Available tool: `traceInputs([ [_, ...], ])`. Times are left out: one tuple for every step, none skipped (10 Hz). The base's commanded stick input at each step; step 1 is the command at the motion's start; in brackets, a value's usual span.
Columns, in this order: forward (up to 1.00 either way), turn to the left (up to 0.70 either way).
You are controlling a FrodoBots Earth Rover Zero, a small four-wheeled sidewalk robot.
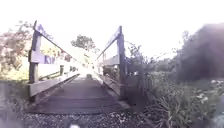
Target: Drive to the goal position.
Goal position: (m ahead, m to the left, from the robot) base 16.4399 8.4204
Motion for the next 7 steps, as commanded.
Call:
traceInputs([
  [0.50,0.50],
  [0.50,0.50],
  [0.50,0.35],
  [0.50,0.13],
  [0.50,0.00],
  [0.50,0.00],
  [0.50,0.00],
])
